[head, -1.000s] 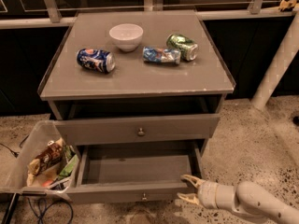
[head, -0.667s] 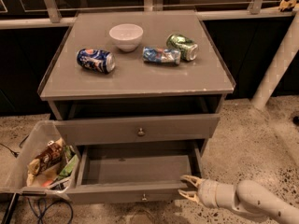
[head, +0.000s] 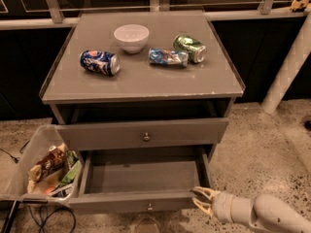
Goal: Open middle drawer
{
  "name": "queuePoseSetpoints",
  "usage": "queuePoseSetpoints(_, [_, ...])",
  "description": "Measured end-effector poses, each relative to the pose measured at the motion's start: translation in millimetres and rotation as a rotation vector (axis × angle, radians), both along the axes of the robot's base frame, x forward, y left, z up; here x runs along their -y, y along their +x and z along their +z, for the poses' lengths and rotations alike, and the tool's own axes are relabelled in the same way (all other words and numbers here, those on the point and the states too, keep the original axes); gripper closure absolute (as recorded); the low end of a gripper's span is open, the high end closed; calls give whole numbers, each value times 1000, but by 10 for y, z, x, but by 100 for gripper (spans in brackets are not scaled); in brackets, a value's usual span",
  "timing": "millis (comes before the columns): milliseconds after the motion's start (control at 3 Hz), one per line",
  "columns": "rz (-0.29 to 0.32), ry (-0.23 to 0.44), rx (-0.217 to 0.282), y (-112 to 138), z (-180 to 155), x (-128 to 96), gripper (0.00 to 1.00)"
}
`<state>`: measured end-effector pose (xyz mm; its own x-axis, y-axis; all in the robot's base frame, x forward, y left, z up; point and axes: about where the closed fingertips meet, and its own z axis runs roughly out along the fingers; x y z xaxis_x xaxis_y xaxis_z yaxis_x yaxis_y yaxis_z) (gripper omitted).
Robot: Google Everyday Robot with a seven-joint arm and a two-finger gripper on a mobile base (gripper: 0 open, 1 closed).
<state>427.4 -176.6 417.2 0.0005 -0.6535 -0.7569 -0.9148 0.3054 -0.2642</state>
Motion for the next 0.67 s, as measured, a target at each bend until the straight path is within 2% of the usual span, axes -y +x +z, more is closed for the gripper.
queuePoseSetpoints(667, [0,0,0,20,58,-24,100])
